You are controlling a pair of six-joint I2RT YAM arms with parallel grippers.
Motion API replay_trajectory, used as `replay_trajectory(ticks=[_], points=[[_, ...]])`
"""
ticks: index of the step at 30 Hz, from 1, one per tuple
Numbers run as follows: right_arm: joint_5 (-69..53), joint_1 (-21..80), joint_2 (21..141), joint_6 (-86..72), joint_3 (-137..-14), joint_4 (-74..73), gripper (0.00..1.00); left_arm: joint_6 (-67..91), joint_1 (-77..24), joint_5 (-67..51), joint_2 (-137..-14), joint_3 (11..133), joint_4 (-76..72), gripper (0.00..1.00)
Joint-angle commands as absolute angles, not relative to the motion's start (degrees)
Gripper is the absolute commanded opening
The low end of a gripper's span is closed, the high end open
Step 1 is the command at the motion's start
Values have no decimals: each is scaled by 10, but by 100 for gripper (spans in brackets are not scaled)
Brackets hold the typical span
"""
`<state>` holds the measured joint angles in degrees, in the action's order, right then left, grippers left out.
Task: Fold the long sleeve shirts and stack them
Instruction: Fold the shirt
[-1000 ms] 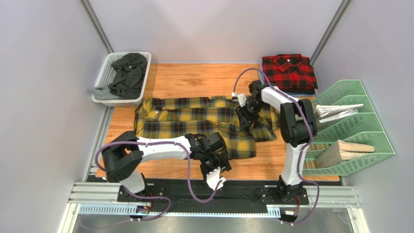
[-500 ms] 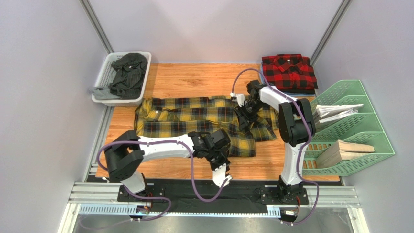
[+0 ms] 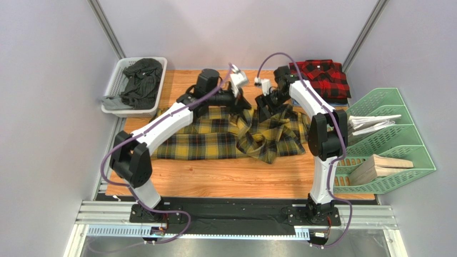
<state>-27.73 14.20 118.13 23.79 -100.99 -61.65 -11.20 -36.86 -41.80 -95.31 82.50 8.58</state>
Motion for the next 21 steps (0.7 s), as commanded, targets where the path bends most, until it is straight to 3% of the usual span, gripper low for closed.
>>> replay_trajectory(ticks=[1, 6, 12, 13, 14, 16, 17, 21], points=[[-284, 116, 1175, 194, -1096, -655, 66, 328, -292, -350, -1005, 801, 40, 0], [-281, 113, 1112, 204, -1072, -649, 67, 513, -245, -228, -1026, 764, 131, 0], [-295, 151, 1006, 299, -927, -609, 67, 561, -220, -162, -1009, 715, 168, 0], [-294, 160, 971, 312, -903, -597, 66, 562, -221, -152, -1006, 708, 175, 5], [-285, 170, 953, 326, -880, -584, 68, 559, -216, -153, -999, 708, 181, 22], [-278, 195, 914, 365, -814, -549, 69, 529, -210, -176, -991, 708, 204, 32], [-280, 200, 907, 374, -802, -548, 70, 516, -199, -185, -977, 706, 210, 42], [-292, 220, 885, 408, -773, -573, 71, 377, -156, -263, -905, 673, 193, 52]])
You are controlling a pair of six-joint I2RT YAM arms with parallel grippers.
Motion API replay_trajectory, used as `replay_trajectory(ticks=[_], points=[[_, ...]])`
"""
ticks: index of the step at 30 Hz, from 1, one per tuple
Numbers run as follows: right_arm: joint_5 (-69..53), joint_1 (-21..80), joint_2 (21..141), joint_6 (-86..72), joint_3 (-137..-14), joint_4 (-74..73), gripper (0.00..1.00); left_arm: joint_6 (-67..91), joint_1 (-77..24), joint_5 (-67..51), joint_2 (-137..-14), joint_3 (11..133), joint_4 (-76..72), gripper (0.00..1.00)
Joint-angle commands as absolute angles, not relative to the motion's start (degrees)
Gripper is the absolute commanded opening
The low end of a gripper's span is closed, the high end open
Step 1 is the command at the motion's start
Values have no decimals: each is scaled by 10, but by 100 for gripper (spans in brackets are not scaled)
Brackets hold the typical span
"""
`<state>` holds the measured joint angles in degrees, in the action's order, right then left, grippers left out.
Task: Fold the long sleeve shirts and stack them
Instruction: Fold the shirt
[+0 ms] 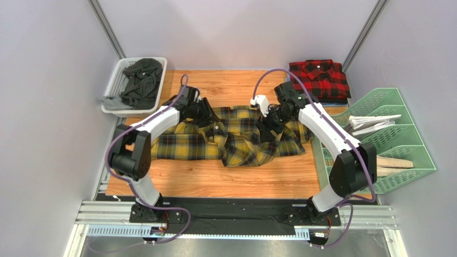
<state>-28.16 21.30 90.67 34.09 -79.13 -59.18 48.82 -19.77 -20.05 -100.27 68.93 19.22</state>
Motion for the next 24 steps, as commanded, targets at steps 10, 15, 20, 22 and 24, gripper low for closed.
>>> replay_trajectory(ticks=[10, 15, 20, 22, 24], points=[[-177, 388, 808, 446, -615, -430, 84, 131, 51, -466, -829, 692, 255, 65], [-128, 446, 836, 451, -561, -347, 84, 53, 59, -418, -745, 665, 160, 99], [-90, 461, 907, 432, -568, -293, 83, -37, 60, -424, -732, 696, 233, 99], [-71, 461, 939, 433, -574, -287, 76, -53, 61, -427, -747, 722, 287, 96], [-55, 461, 953, 433, -579, -279, 65, -53, 69, -441, -748, 716, 292, 93]])
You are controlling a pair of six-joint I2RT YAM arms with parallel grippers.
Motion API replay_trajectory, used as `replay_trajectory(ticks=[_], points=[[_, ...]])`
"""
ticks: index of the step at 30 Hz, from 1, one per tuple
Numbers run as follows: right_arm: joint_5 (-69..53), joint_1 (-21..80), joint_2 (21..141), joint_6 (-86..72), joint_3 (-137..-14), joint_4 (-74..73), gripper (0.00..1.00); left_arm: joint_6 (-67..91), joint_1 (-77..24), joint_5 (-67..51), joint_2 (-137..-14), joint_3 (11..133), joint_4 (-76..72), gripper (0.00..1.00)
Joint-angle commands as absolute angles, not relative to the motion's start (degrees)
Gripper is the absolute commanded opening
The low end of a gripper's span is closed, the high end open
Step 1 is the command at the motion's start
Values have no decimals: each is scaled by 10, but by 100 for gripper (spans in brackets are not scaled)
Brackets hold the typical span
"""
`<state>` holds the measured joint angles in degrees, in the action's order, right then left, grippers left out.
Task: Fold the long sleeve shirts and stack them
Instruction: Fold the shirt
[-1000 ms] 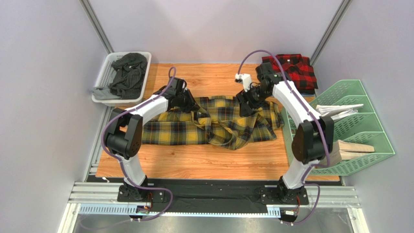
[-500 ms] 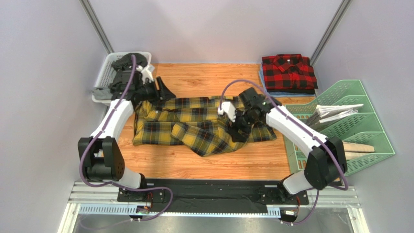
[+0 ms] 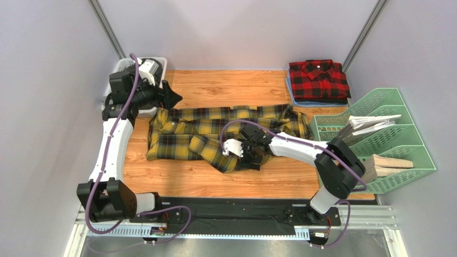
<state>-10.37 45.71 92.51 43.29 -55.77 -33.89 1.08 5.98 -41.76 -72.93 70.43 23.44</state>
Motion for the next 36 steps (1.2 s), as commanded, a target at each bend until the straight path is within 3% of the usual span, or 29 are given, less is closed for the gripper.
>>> replay_trajectory(ticks=[1, 4, 6, 14, 17, 18, 20, 22, 25, 28, 31, 34, 36], points=[[-42, 458, 958, 432, -582, -278, 43, -49, 75, -445, -740, 711, 282, 92], [-46, 450, 947, 424, -619, -309, 12, -67, 81, -444, -720, 702, 281, 93], [-52, 442, 924, 428, -667, -362, 6, -111, 83, -466, -714, 714, 299, 96], [-123, 345, 951, 537, -846, -542, 8, -278, 83, -569, -723, 716, 376, 99], [-148, 295, 1049, 597, -970, -626, 12, -328, 81, -584, -721, 694, 364, 99], [-169, 283, 1103, 611, -1009, -659, 20, -343, 80, -585, -727, 694, 373, 99], [-186, 264, 1160, 635, -1138, -790, 25, -398, 76, -570, -735, 700, 412, 99], [-220, 261, 1198, 644, -1185, -869, 27, -420, 73, -553, -737, 697, 424, 99], [-248, 272, 1174, 650, -1138, -857, 26, -457, 64, -530, -737, 679, 437, 99], [-254, 287, 1154, 646, -1066, -834, 22, -519, 40, -428, -771, 683, 505, 99], [-263, 288, 1154, 624, -1049, -835, 20, -583, 38, -377, -839, 694, 590, 85], [-258, 283, 1175, 604, -1061, -853, 28, -617, 38, -339, -890, 690, 611, 75], [-260, 278, 1183, 598, -1063, -853, 22, -627, 38, -314, -903, 671, 583, 70]])
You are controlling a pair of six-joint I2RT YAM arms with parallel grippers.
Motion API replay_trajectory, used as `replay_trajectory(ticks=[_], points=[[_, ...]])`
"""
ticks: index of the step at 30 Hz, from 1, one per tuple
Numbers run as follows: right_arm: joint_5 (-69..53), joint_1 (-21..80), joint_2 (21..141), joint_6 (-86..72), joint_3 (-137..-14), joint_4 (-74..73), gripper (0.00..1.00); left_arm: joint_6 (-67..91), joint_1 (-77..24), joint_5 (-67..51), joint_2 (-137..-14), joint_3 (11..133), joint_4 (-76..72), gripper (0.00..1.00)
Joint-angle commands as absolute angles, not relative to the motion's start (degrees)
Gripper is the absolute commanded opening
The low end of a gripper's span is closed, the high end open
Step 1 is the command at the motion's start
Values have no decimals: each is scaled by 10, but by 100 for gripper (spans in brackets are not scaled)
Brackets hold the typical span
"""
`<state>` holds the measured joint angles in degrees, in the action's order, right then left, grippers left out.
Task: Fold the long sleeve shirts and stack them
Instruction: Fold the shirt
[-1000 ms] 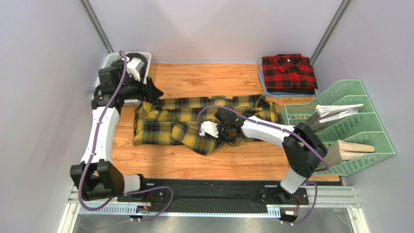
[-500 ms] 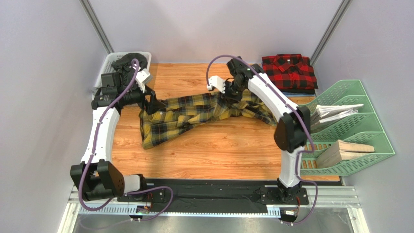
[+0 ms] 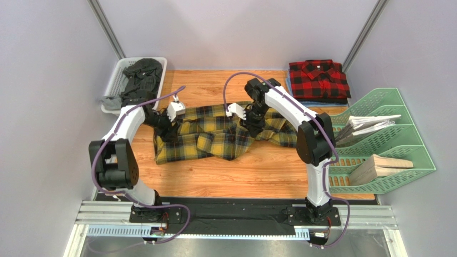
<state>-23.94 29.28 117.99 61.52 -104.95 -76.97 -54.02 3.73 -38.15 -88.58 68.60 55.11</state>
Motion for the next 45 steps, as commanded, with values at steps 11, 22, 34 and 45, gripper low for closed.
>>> replay_trajectory(ticks=[11, 22, 34, 45], points=[[-271, 262, 1193, 574, -1111, -903, 42, -703, 45, -152, -981, 599, 514, 49], [-279, 263, 1198, 547, -1088, -896, 6, -763, 101, -95, -1020, 656, 538, 40], [-299, 272, 1209, 549, -1120, -948, 33, -780, 104, -156, -1012, 689, 570, 56], [-298, 271, 1200, 544, -1151, -951, 0, -779, 104, -155, -1008, 673, 560, 54]])
